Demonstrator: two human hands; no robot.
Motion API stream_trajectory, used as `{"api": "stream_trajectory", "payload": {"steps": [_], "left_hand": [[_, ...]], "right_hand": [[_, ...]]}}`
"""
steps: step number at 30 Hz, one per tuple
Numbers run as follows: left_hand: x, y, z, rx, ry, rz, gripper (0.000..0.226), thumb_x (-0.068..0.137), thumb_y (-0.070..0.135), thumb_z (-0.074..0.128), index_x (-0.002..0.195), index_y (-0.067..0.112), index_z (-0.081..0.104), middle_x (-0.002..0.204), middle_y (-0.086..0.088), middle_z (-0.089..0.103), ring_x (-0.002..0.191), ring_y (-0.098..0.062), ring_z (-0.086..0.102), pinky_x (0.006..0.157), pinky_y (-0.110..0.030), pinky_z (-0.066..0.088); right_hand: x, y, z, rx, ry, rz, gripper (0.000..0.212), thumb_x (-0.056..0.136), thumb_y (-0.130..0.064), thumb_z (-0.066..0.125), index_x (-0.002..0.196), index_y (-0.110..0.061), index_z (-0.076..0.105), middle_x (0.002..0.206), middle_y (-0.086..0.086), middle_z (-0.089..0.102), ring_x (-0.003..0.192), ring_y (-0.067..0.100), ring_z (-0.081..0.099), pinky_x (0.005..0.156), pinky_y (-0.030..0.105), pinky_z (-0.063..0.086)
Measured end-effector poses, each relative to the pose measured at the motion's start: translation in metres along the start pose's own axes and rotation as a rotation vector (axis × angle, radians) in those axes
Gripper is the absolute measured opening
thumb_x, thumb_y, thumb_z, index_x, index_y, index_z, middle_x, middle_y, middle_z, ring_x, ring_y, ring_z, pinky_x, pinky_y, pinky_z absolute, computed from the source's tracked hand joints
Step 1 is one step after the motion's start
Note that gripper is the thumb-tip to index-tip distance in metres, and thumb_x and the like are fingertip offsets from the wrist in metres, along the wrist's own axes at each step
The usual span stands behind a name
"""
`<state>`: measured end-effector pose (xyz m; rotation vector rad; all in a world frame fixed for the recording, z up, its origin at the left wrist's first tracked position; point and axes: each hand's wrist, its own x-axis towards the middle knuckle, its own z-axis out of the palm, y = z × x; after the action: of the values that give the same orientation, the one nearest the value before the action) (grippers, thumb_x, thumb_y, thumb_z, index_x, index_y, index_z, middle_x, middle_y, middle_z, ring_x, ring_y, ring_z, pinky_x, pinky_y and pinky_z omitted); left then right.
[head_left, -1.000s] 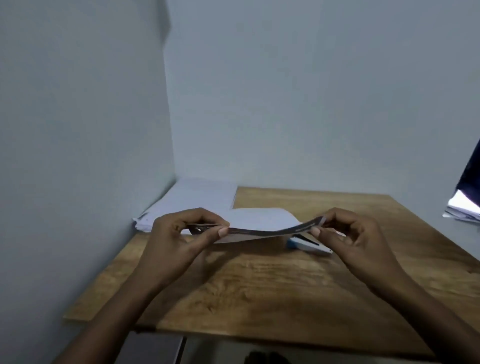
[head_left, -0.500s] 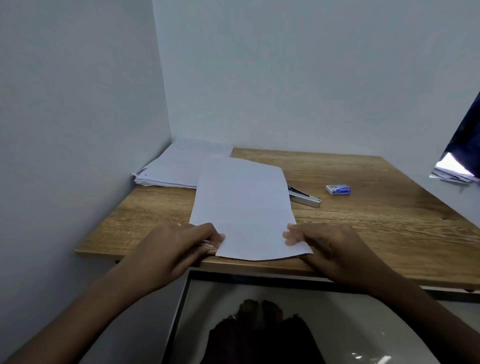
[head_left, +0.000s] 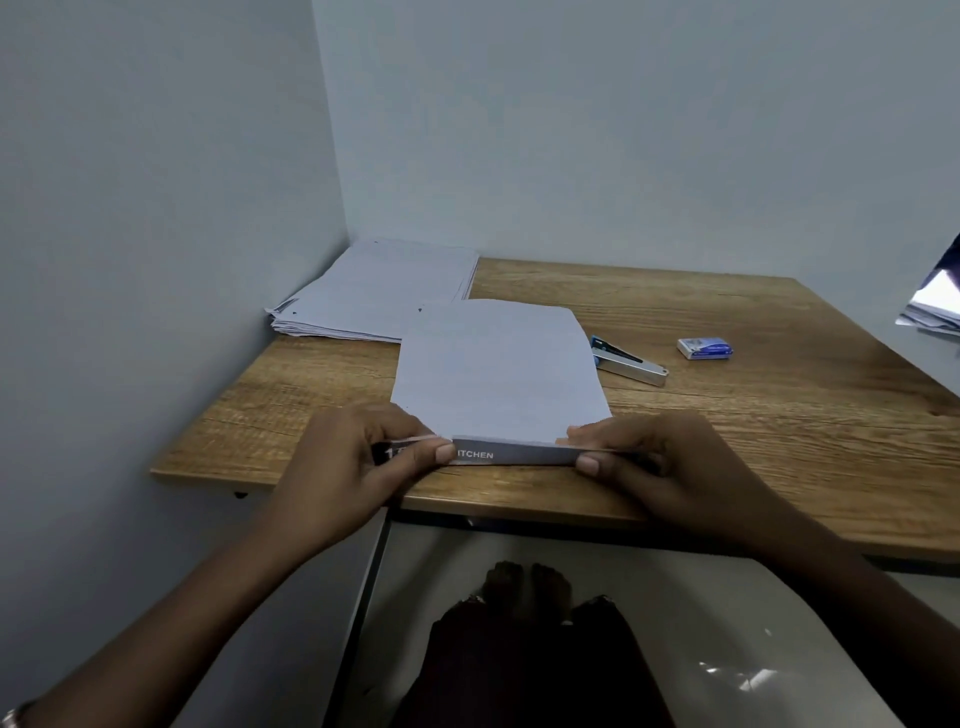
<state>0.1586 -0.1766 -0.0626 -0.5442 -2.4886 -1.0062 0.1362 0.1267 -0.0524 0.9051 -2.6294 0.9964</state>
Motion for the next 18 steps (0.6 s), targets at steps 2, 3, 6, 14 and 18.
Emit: {"api": "stream_trajectory", "payload": {"steps": [2, 3, 6, 14, 18], "left_hand": [[0.003, -0.004, 0.002, -0.023, 0.002, -0.108, 0.038, 0.087, 0.048, 0.07, 0.059, 0.022, 0.07, 0.054, 0.008, 0.063, 0.054, -0.006, 0.058, 0.051, -0.018, 0.036], [0.006, -0.005, 0.002, -0.041, -0.002, -0.165, 0.04, 0.088, 0.046, 0.072, 0.055, 0.023, 0.066, 0.05, 0.008, 0.059, 0.048, -0.005, 0.053, 0.048, -0.018, 0.032], [0.016, -0.006, 0.002, -0.016, -0.033, -0.264, 0.032, 0.086, 0.043, 0.075, 0.061, 0.023, 0.07, 0.048, 0.012, 0.059, 0.044, -0.002, 0.051, 0.045, -0.017, 0.031], [0.023, -0.009, 0.004, 0.116, -0.026, -0.33, 0.025, 0.081, 0.049, 0.075, 0.08, 0.025, 0.075, 0.072, 0.006, 0.071, 0.064, -0.005, 0.06, 0.052, -0.026, 0.036], [0.021, -0.009, 0.007, 0.173, -0.003, -0.301, 0.025, 0.081, 0.05, 0.075, 0.082, 0.026, 0.071, 0.075, 0.009, 0.069, 0.068, -0.003, 0.058, 0.053, -0.028, 0.034]], "right_hand": [[0.006, 0.0, -0.001, -0.014, 0.013, 0.047, 0.011, 0.09, -0.024, 0.071, 0.091, -0.02, 0.081, 0.085, -0.003, 0.08, 0.081, 0.01, 0.072, 0.072, 0.035, 0.055], [0.01, 0.0, -0.001, -0.013, 0.011, 0.071, 0.015, 0.091, -0.028, 0.069, 0.086, -0.018, 0.08, 0.077, -0.001, 0.077, 0.073, 0.013, 0.069, 0.066, 0.039, 0.053], [0.022, 0.002, -0.002, -0.026, -0.009, 0.119, 0.026, 0.092, -0.033, 0.066, 0.08, -0.012, 0.076, 0.07, 0.006, 0.072, 0.068, 0.02, 0.064, 0.06, 0.039, 0.046], [0.04, 0.011, -0.004, 0.084, -0.034, 0.364, 0.016, 0.082, -0.035, 0.079, 0.094, -0.024, 0.079, 0.093, -0.007, 0.077, 0.083, 0.008, 0.067, 0.062, 0.022, 0.045], [0.04, 0.01, -0.003, 0.049, 0.001, 0.4, 0.02, 0.076, -0.037, 0.083, 0.093, -0.027, 0.078, 0.091, -0.009, 0.076, 0.084, 0.008, 0.069, 0.068, 0.026, 0.056]]}}
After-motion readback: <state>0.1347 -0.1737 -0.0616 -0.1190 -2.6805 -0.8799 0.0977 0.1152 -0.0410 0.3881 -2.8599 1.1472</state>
